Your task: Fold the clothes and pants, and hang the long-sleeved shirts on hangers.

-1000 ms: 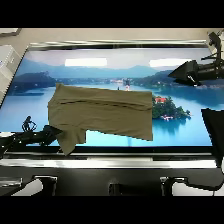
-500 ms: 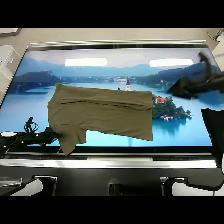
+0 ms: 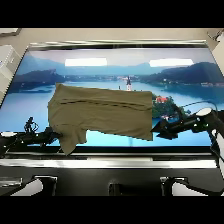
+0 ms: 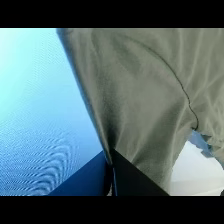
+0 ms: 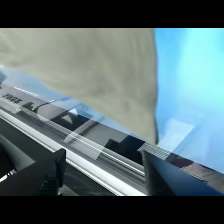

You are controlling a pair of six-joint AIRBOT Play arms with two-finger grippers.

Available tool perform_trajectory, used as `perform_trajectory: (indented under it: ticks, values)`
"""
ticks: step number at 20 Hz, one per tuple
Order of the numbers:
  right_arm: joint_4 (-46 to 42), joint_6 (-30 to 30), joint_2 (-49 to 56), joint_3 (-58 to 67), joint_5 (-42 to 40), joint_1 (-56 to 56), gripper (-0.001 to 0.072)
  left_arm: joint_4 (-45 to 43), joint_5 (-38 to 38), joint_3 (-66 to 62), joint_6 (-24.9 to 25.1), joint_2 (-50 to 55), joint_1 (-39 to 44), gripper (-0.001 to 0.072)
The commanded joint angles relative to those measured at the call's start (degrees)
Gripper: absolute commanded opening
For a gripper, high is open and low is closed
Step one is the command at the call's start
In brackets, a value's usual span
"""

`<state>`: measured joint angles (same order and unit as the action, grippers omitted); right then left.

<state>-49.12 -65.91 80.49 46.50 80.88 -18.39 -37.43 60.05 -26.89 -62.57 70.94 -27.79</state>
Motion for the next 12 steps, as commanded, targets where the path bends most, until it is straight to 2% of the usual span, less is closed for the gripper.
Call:
perform_trajectory:
  ticks: [1, 12]
  values:
    - [-1.6, 1.9, -0.4, -6.7, -4.8, 0.0, 0.0554, 0.0, 0.1, -0.1, 0.0, 0.0, 0.0, 0.0015]
    - [1.3, 2.1, -0.4, -8.3, -12.5, 0.0, 0.0548, 0.2, 0.3, -0.1, -0.5, 0.0, 0.0, 0.0016]
